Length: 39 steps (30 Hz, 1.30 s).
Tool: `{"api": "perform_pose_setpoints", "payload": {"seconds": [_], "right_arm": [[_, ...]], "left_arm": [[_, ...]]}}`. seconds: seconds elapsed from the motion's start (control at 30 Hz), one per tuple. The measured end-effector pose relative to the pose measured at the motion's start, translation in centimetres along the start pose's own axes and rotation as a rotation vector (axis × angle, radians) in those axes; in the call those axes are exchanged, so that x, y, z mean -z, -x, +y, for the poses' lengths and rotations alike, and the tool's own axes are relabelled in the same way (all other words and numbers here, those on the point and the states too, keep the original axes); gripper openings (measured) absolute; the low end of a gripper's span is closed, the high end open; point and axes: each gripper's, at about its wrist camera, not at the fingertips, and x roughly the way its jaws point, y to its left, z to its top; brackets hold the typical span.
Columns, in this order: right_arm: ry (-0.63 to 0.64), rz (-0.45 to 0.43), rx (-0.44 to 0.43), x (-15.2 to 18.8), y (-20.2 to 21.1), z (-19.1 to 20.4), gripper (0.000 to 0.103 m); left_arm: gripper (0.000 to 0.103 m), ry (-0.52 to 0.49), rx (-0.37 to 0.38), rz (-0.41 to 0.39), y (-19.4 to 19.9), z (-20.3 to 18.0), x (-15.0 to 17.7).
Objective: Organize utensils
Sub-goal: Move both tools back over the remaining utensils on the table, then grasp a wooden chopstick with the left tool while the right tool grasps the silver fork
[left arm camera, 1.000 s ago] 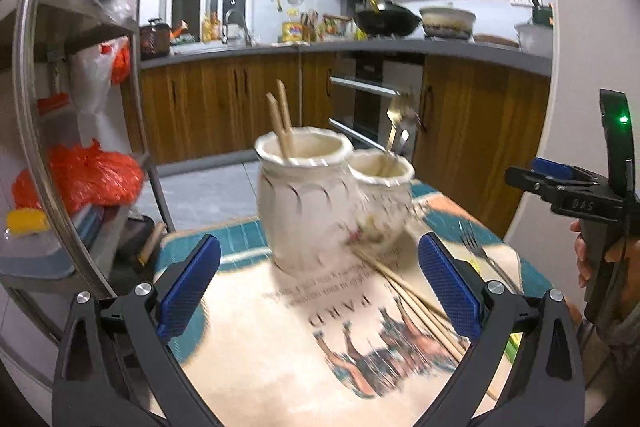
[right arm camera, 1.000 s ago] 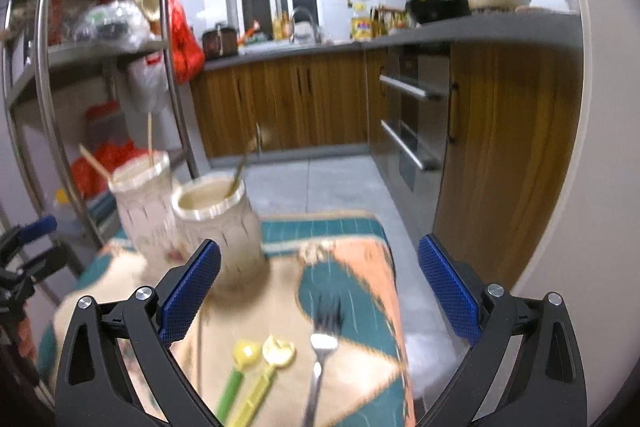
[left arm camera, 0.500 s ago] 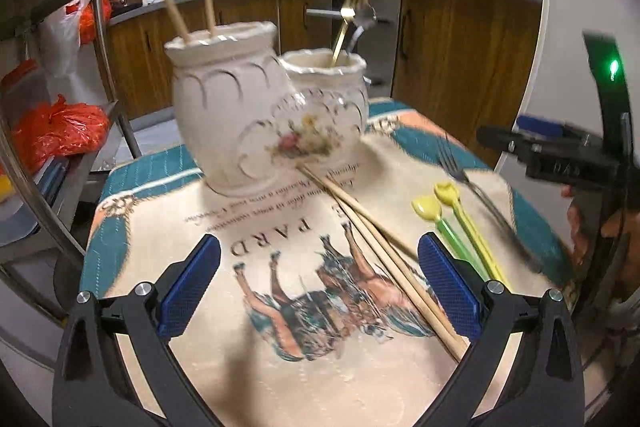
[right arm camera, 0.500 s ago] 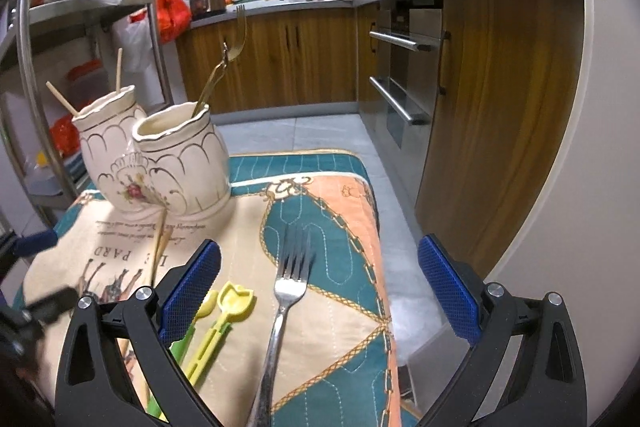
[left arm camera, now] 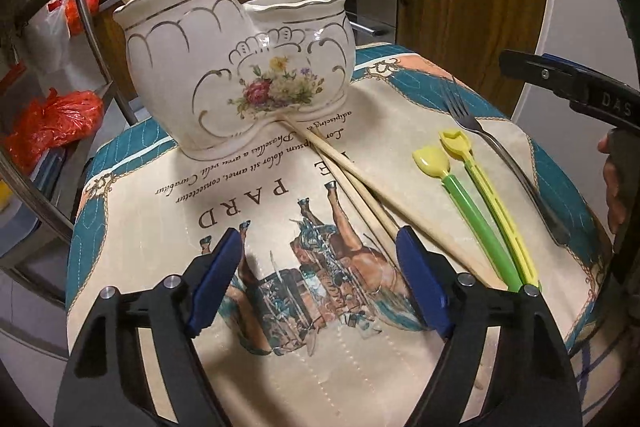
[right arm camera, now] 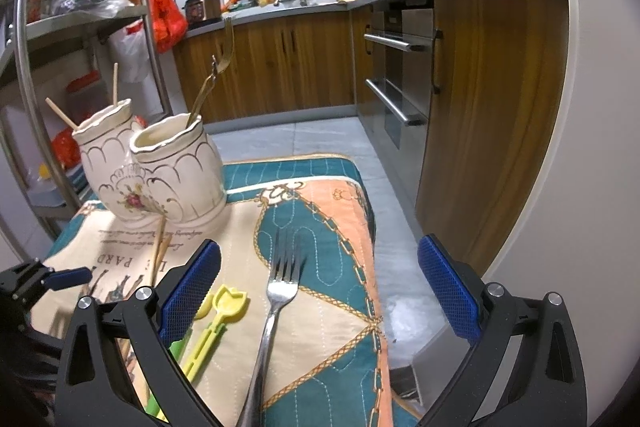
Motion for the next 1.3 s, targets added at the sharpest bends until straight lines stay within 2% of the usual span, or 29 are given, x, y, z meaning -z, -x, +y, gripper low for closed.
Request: {"api": "perform_pose_setpoints", "payload": {"seconds": [0.07,0.17,0.27,0.37,0.67,0.87,0.93,1.03,1.23,1.3], "right_arm": [[-0.003,-0.002,-0.005,0.1,0.2,-0.1,0.098],[-0.002,-0.009,-0.006,0.0,0.5,-0.1,0.098],[-0.008,-0.012,-0.006,0.1,0.6,-0.2,0.098],[-0.008,-0.002,-0.002,0.4,0.4,-0.3,0.098],[0.004,0.021,-0.001,0.7,-0.1,-0.2,0.098],[0.089,0.078,0.005,0.7,-1.4,0.9,0.094],[0.116,0.103,-0.006,0.4,-2.2,1.3,0.081],[0.132,0.133,-0.025,-0.3,-3.2,1.6,0.067],[0.147,0.211,-0.082,-1.4,-5.9,1.5,0.045],[0.134,0.242,-0.112,-1.4,-6.7,1.3,0.043]], "left_arm": [[0.066,-0.003,0.001,0.007,-0.1,-0.2,-0.1],[0.062,0.0,0.013,0.017,-0.4,-0.3,-0.1],[0.052,0.002,0.027,0.03,-0.5,-0.7,-0.3],[0.016,-0.008,0.071,0.041,-0.5,-1.0,-0.6],[0.008,-0.044,0.115,0.086,0.2,1.0,-0.2],[0.006,-0.071,0.122,0.111,0.7,2.6,0.5],[0.006,-0.067,0.132,0.107,0.9,2.9,0.7],[0.007,-0.052,0.146,0.094,1.0,3.2,0.9],[0.007,-0.022,0.162,0.075,1.0,3.7,1.1],[0.007,-0.011,0.169,0.068,0.9,3.8,1.0]]}}
